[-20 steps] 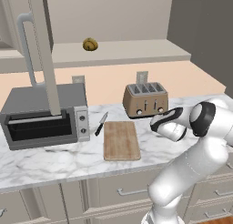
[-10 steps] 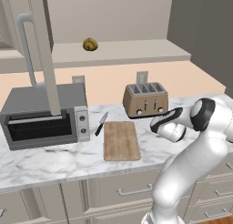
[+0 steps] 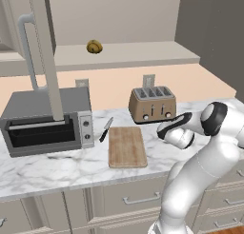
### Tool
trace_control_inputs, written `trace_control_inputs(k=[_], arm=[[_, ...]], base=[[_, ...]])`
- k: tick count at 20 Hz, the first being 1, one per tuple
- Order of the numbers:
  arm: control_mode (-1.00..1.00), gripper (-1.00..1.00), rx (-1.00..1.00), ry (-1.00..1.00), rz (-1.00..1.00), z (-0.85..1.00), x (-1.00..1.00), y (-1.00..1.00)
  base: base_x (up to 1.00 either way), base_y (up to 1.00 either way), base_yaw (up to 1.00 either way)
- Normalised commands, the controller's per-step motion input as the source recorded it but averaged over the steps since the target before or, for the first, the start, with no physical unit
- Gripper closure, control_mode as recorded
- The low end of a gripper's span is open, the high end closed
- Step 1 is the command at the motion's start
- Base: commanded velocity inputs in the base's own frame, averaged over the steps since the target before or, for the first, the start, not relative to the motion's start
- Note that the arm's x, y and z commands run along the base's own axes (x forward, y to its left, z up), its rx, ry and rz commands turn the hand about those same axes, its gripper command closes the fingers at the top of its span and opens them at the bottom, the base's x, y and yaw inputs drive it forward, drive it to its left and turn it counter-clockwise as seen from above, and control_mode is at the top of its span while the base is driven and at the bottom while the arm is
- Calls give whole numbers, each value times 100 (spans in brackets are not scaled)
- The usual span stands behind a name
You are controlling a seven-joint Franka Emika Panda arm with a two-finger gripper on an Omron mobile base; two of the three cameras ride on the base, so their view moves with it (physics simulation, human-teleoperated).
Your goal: Pick the bread, place it on the cutting board, pick the jam, place it on the counter, and close the cabinet.
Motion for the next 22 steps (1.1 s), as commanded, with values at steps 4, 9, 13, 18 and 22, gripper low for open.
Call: trace_control_inputs(k=[4,9,13,18,22], arm=[[-100,-100,0,1,0,0,0,0],[-100,-100,0,0,0,0,0,0],[-100,-100,0,0,0,0,0,0],[-100,-100,0,0,0,0,-5,0],[-100,-100,0,0,0,0,-7,0]], base=[[0,0,0],[0,0,0],[0,0,0],[0,0,0],[0,0,0]])
